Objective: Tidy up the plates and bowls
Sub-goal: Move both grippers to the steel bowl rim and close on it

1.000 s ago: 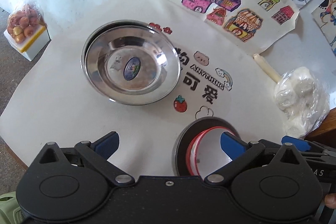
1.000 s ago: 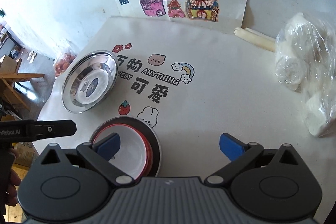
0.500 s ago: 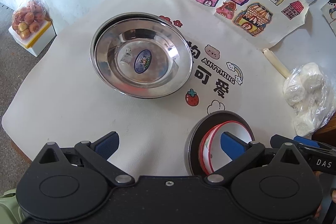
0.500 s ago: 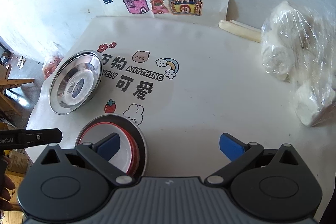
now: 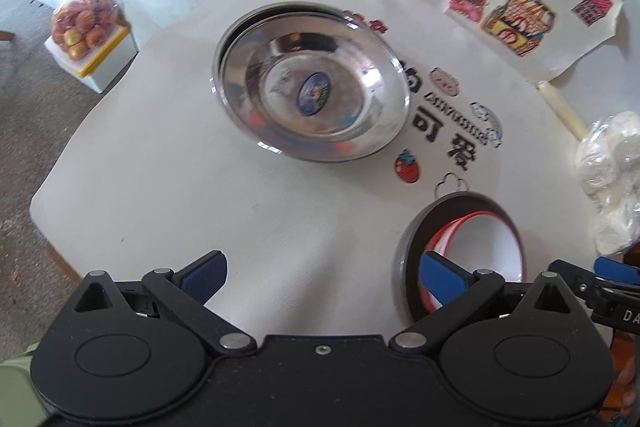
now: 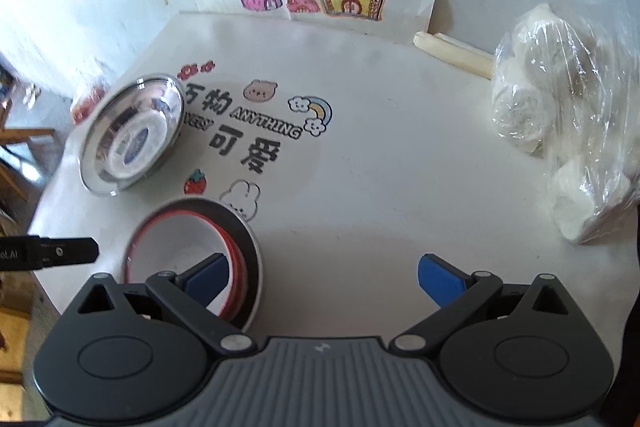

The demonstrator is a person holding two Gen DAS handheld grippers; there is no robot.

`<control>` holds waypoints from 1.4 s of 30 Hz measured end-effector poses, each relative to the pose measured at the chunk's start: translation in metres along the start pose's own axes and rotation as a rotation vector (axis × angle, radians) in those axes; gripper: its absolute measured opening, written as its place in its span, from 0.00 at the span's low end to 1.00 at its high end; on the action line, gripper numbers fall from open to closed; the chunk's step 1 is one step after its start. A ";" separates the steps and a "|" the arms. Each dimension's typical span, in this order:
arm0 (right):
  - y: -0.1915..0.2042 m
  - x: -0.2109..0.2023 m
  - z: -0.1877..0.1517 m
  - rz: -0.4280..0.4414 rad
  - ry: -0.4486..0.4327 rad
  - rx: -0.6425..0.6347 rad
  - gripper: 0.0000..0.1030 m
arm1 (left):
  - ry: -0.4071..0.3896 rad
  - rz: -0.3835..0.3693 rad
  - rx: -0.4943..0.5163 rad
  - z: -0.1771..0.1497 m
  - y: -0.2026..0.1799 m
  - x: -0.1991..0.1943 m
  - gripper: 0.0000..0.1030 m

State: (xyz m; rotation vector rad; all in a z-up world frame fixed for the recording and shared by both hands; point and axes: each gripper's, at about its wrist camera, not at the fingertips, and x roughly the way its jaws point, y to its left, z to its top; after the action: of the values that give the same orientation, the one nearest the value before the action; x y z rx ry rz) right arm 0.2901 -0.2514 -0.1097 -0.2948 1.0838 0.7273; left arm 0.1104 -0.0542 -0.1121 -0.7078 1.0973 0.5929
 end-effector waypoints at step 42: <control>0.002 0.040 0.001 0.038 0.081 -0.183 1.00 | 0.121 0.091 0.029 -0.014 -0.026 0.040 0.99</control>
State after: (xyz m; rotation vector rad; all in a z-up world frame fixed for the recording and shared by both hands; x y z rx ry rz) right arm 0.3001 -0.2339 -0.1441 -0.4638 1.1034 0.8568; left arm 0.1352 -0.0777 -0.1480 -0.6786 1.2533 0.6168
